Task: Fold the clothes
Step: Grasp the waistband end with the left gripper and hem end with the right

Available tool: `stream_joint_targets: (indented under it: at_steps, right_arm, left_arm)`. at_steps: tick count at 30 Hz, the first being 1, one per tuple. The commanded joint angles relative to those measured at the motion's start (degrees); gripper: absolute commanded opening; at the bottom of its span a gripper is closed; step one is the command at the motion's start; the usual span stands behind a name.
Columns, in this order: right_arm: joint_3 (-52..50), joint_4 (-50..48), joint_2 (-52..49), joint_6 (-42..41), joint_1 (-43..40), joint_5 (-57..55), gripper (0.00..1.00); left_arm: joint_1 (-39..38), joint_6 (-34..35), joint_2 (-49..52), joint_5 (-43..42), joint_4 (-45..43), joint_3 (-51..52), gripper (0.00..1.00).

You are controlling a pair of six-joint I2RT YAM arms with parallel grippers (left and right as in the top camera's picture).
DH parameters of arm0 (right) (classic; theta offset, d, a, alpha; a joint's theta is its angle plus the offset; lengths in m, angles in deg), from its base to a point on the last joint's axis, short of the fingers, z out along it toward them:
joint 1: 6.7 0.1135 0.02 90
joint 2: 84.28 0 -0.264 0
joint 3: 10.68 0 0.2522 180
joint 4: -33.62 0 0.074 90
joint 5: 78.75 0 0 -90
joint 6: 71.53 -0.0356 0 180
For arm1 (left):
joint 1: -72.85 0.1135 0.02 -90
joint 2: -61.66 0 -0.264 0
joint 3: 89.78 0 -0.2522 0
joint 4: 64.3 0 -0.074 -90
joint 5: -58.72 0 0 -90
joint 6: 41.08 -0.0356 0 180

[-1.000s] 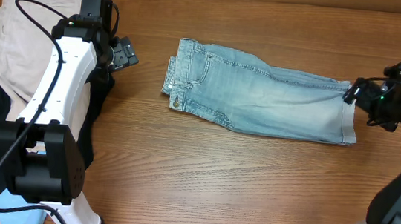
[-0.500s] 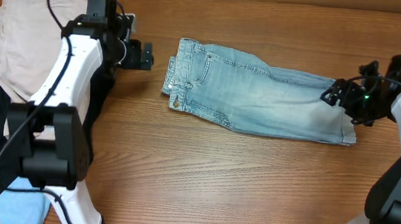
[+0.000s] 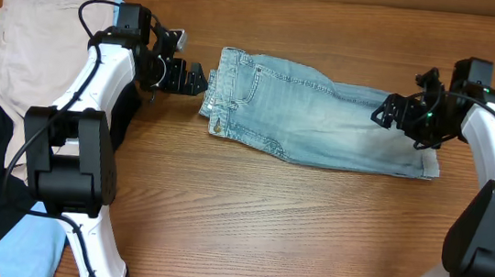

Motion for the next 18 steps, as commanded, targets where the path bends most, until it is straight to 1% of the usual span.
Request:
stream_joint_targets:
  at_steps: [1, 11, 15, 18]
  right_arm:
    - [0.76, -0.2, 0.44, 0.42, 1.11, 0.68, 1.0]
    - [0.76, -0.39, 0.44, 0.42, 1.22, 0.04, 1.0]
    - [0.76, -0.39, 0.44, 0.42, 1.22, 0.04, 1.0]
    - [0.76, -0.39, 0.44, 0.42, 1.22, 0.04, 1.0]
  left_arm:
    - [-0.04, -1.31, 0.46, -2.05, -1.11, 0.11, 1.0]
    - [-1.99, 0.07, 0.46, -2.29, -1.86, 0.11, 1.0]
    - [-4.31, 0.44, 0.46, -2.43, -2.56, 0.11, 1.0]
    - [-5.99, 0.46, 0.46, -0.63, -3.21, 0.11, 1.0]
